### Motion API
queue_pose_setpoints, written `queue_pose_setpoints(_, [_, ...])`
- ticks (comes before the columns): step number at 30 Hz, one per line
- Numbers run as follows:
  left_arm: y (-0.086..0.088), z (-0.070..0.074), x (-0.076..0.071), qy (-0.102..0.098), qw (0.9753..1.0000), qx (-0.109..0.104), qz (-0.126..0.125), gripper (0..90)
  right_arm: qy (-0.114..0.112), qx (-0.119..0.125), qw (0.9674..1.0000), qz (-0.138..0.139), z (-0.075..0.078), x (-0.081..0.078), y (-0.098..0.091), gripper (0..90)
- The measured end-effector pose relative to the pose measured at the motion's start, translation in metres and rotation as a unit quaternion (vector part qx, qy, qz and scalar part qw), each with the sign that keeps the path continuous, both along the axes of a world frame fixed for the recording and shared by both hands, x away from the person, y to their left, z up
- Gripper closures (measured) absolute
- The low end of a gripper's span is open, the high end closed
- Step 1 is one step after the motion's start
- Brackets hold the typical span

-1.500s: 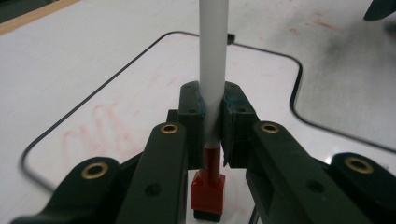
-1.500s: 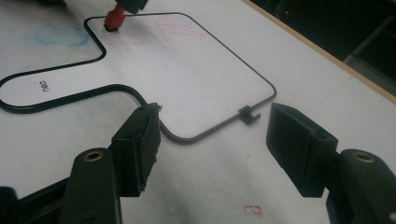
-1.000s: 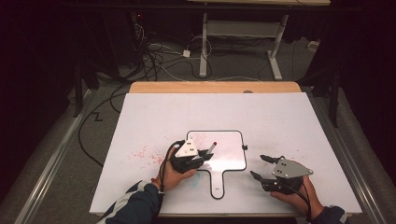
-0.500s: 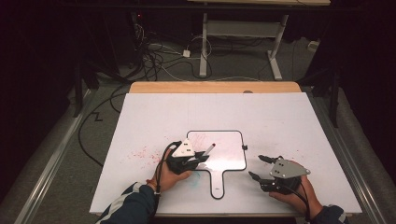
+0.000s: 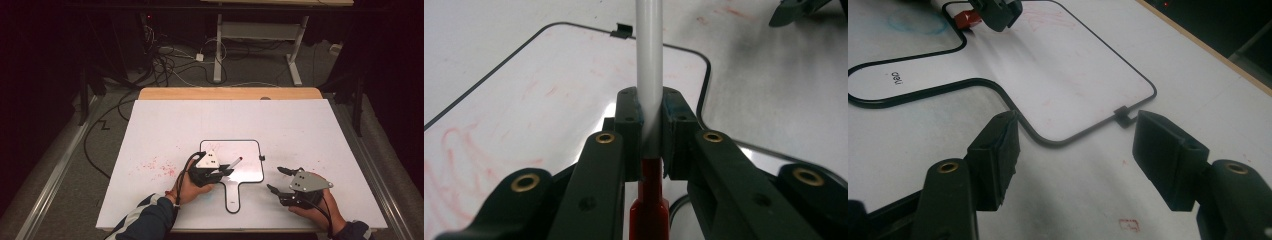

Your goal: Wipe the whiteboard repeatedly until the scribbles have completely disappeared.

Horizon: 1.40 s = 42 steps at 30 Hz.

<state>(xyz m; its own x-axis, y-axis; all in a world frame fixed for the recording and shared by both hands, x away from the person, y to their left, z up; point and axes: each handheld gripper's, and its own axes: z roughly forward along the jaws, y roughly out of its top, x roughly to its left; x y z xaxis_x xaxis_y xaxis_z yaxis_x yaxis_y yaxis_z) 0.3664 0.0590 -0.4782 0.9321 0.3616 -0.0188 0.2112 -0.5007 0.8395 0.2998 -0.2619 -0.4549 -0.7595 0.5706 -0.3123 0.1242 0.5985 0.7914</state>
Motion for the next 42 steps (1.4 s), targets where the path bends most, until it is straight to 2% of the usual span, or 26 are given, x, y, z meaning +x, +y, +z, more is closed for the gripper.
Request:
queue_pose_setpoints(2, [0.004, 0.0, 0.0, -0.001, 1.0, 0.003, 0.002, 78.4, 0.0, 0.001, 1.0, -0.001, 0.0, 0.0, 0.0, 36.2])
queue_pose_setpoints(6, [0.022, 0.0, 0.002, 0.006, 0.9997, -0.004, 0.023, 78.4, 0.001, 0.001, 1.0, -0.001, 0.0, 0.001, 0.0, 36.2])
queue_pose_setpoints(11, [0.024, 0.002, -0.001, -0.002, 0.9997, 0.001, 0.026, 78.4, 0.008, 0.004, 1.0, 0.002, -0.001, 0.003, 0.001, 36.9])
queue_pose_setpoints(15, [0.024, 0.008, -0.006, -0.017, 0.9995, -0.009, 0.027, 78.3, 0.027, 0.023, 0.9994, -0.002, -0.002, 0.007, 0.001, 38.0])
queue_pose_setpoints(18, [0.025, 0.011, -0.008, -0.025, 0.9992, -0.012, 0.028, 78.3, 0.032, 0.028, 0.9991, 0.004, -0.001, 0.01, 0.006, 41.0])
queue_pose_setpoints(23, [0.026, 0.018, -0.011, -0.038, 0.9986, -0.02, 0.03, 78.3, 0.051, 0.066, 0.9964, 0.018, 0.007, 0.019, 0.017, 43.2])
queue_pose_setpoints(24, [0.026, 0.018, -0.011, -0.038, 0.9986, -0.02, 0.03, 78.3, 0.051, 0.066, 0.9964, 0.018, 0.007, 0.019, 0.017, 43.2])
queue_pose_setpoints(26, [0.026, 0.019, -0.012, -0.042, 0.9983, -0.026, 0.03, 78.3, 0.07, 0.094, 0.9927, 0.027, 0.014, 0.025, 0.024, 43.1])
queue_pose_setpoints(29, [0.026, 0.022, -0.012, -0.046, 0.9977, -0.037, 0.031, 78.3, 0.083, 0.109, 0.9897, 0.041, 0.02, 0.032, 0.035, 42.8])
queue_pose_setpoints(31, [0.025, 0.023, -0.012, -0.047, 0.9976, -0.041, 0.031, 78.2, 0.082, 0.108, 0.9898, 0.043, 0.022, 0.034, 0.04, 42.8])
queue_pose_setpoints(33, [0.024, 0.023, -0.011, -0.047, 0.9975, -0.043, 0.03, 78.2, 0.084, 0.116, 0.9882, 0.055, 0.029, 0.04, 0.053, 43.6])
queue_pose_setpoints(40, [0.021, 0.025, -0.011, -0.054, 0.9967, -0.054, 0.025, 78.2, 0.102, 0.168, 0.9782, 0.066, 0.039, 0.058, 0.079, 44.1])
queue_pose_setpoints(41, [0.021, 0.025, -0.012, -0.056, 0.9966, -0.055, 0.025, 78.2, 0.102, 0.168, 0.9782, 0.066, 0.039, 0.058, 0.079, 44.1])
queue_pose_setpoints(42, [0.02, 0.025, -0.014, -0.056, 0.9964, -0.058, 0.024, 78.2, 0.111, 0.178, 0.9752, 0.069, 0.04, 0.063, 0.085, 46.2])
